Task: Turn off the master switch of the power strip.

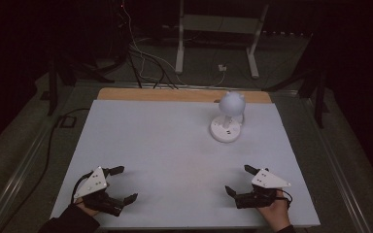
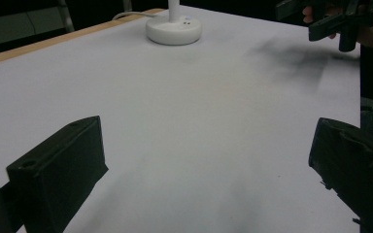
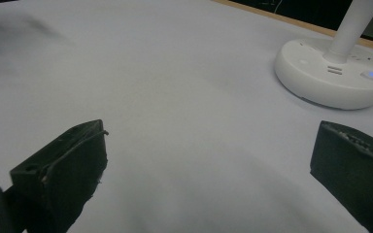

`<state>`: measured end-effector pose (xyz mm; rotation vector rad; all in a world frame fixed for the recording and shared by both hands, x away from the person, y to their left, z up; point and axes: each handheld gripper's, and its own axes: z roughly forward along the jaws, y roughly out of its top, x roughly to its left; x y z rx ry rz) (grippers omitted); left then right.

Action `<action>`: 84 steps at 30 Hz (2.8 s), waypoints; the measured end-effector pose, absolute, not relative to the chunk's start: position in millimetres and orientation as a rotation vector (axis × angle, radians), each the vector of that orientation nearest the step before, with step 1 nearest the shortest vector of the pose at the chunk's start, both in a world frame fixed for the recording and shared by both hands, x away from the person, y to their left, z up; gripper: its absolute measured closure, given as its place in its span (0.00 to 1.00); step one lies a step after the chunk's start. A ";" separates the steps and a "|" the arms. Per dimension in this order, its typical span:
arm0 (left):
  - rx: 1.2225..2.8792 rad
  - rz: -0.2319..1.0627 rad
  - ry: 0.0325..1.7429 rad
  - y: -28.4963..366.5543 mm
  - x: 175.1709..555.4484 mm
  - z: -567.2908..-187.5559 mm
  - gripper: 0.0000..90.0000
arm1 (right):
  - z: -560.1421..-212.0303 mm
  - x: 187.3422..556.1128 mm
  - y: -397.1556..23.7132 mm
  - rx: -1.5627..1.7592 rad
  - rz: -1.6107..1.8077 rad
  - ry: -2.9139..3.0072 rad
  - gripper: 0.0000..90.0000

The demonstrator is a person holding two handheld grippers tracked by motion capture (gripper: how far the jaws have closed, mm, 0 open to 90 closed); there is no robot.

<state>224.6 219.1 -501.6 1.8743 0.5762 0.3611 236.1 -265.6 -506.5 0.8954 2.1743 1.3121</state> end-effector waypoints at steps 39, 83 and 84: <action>1.866 0.330 0.551 219.3 221.9 -500.4 0.00 | -498.4 229.2 -251.9 0.956 1.287 2.227 0.00; 1.864 0.330 0.555 219.9 221.8 -499.9 0.00 | -444.6 250.8 -238.4 0.889 1.275 2.217 0.00; 1.864 0.330 0.555 219.9 221.8 -499.9 0.00 | -443.2 251.4 -238.4 0.895 1.277 2.217 0.00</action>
